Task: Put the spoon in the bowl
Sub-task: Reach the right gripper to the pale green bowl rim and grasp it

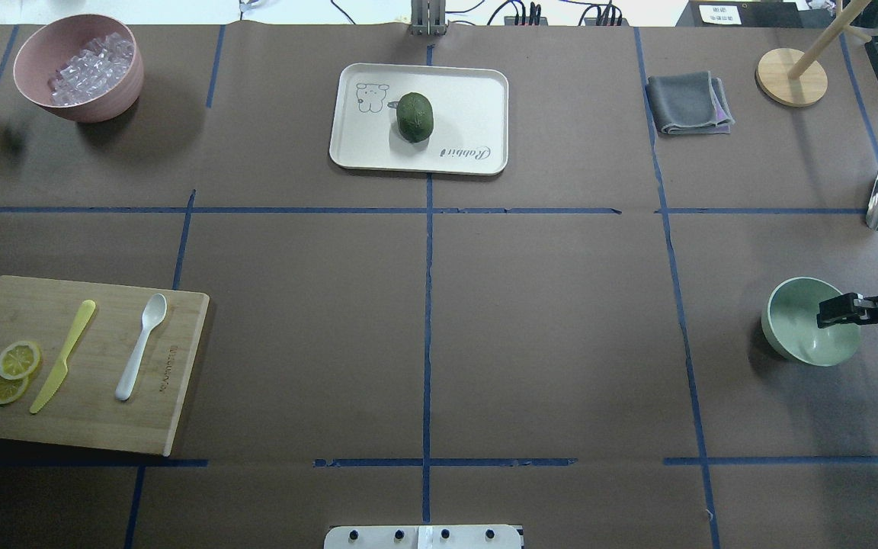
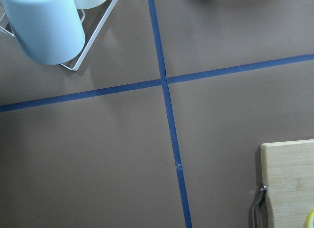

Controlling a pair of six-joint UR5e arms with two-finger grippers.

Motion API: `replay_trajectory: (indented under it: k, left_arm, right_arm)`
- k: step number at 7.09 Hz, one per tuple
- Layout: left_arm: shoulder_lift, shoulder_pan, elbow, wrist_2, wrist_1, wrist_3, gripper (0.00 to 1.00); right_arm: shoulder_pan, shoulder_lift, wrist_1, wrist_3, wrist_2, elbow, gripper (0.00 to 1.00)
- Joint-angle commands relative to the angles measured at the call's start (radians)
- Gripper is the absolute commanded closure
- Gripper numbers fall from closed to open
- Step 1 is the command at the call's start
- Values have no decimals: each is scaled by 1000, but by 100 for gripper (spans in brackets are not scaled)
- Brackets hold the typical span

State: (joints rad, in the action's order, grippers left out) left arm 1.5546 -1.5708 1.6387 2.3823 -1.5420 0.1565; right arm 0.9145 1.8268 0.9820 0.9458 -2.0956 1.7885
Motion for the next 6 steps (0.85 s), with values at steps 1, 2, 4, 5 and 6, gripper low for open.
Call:
replay_trajectory:
  k: [1, 2, 4, 5, 6]
  left_arm:
    - [1, 0, 0, 0, -1, 2, 0]
    - [1, 0, 0, 0, -1, 2, 0]
    - [1, 0, 0, 0, 0, 0, 0]
    - [1, 0, 0, 0, -1, 0, 0]
    - [1, 0, 0, 0, 0, -2, 0]
  right_arm:
    - [0, -1, 0, -4, -14, -11, 94]
    - [-2, -1, 0, -5, -12, -11, 98]
    - [0, 0, -2, 4, -15, -1, 100]
    - [1, 6, -2, 1, -39, 11, 100]
    - [15, 12, -46, -2, -76, 47, 100]
